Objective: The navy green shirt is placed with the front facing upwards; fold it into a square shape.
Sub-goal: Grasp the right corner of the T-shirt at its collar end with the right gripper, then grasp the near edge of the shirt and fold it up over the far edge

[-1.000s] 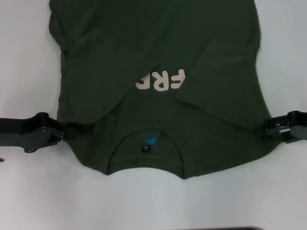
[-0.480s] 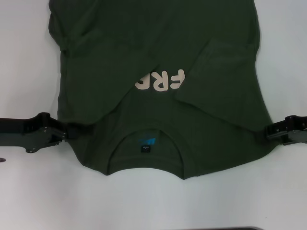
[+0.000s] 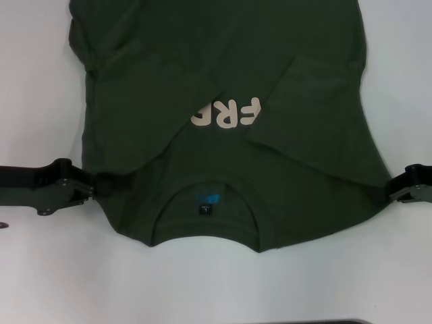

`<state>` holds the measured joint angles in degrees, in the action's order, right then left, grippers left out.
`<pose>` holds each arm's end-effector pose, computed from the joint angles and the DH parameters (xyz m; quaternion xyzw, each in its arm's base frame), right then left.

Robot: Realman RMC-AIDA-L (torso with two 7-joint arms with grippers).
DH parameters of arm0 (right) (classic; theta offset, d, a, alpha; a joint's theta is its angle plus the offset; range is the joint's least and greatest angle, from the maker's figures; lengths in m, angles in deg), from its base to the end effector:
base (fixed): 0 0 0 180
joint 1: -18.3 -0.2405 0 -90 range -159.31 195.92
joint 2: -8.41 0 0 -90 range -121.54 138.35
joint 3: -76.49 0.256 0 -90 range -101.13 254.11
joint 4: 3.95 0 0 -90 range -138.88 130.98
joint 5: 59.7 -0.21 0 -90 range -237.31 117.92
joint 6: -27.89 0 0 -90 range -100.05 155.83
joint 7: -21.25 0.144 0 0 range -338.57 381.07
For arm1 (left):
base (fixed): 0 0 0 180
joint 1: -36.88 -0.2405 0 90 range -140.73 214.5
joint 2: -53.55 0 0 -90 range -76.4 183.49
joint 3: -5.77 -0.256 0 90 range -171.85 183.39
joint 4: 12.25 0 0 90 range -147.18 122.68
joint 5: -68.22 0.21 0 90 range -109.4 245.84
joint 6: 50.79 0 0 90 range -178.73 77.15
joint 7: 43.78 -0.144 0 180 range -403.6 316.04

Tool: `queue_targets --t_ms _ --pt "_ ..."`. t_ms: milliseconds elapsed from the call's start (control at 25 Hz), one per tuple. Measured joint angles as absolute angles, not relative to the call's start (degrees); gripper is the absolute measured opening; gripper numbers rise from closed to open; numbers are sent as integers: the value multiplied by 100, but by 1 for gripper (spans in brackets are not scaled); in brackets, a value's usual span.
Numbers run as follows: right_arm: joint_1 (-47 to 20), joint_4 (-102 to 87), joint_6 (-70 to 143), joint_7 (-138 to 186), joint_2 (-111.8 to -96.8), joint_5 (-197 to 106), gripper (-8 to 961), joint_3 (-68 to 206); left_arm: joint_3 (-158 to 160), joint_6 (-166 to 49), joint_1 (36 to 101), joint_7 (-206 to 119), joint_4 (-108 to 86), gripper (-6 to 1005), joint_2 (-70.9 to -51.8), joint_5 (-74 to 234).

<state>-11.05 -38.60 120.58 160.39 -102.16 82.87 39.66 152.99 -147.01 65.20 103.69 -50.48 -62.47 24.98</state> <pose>0.3470 0.2902 0.0361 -0.7099 0.7024 0.0287 0.0432 -0.3174 0.2883 0.0142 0.6526 0.7481 0.1199 0.0090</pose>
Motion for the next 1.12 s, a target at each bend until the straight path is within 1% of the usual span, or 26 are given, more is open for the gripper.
queue_targets --t_ms 200,360,600,680,1120 --pt "-1109 -3886 12123 16032 -10199 8280 150 4000 15298 -14711 6525 10370 -5048 21 -6241 2498" --pt "-1098 -3926 12254 16018 -10147 8292 52 3984 15266 -14853 6527 10338 -5061 20 -6188 2516" --pt "-988 -4303 12799 15996 -10128 8343 51 3951 15134 -15376 6480 10251 -5091 20 -5997 2551" --pt "-961 -4382 12908 15996 -10127 8420 51 3950 15047 -15514 6455 10242 -5094 20 -5969 2562" --pt "-922 -4635 13486 15945 -10196 8842 52 3932 14699 -15945 6425 10239 -5119 20 -5999 3120"
